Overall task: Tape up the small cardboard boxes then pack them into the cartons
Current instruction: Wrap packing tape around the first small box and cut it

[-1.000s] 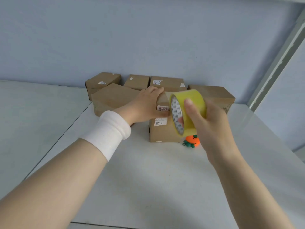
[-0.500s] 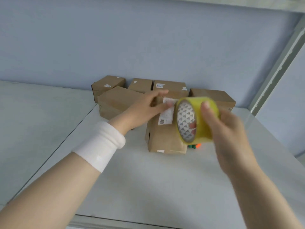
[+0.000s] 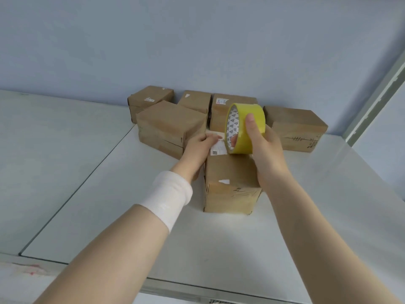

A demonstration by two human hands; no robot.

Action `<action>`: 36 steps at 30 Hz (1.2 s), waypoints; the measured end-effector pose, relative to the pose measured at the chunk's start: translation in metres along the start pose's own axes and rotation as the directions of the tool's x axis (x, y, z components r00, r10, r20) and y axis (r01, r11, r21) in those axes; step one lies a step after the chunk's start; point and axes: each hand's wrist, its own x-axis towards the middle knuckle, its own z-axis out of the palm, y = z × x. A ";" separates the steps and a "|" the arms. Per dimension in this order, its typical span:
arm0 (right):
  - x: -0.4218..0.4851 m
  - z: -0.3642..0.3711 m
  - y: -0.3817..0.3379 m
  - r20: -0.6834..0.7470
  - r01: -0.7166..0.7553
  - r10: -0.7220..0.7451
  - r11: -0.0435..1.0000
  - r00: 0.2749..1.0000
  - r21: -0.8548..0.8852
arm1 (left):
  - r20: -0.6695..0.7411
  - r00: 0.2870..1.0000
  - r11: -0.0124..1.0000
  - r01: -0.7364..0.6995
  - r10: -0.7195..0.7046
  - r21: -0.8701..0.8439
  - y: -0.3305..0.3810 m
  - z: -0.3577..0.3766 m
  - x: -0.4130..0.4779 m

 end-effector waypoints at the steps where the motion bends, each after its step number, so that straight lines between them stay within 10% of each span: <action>1: -0.001 -0.001 0.004 0.008 -0.003 0.003 1.000 1.000 0.025 | 0.002 1.000 0.999 0.014 -0.014 -0.038 -0.001 0.000 0.001; 19: -0.082 -0.025 0.008 0.194 0.234 -0.231 0.972 0.953 0.005 | -0.031 0.998 0.995 -0.055 0.052 -0.082 -0.006 0.003 -0.001; 24: -0.101 -0.039 0.002 0.054 0.275 -0.274 0.962 0.960 0.002 | -0.027 0.998 0.996 -0.059 0.058 -0.064 -0.005 0.003 -0.002; 36: -0.145 -0.039 0.024 0.135 0.044 -0.040 0.999 0.990 -0.021 | -0.045 0.983 0.946 -0.160 0.180 0.282 0.002 0.001 -0.006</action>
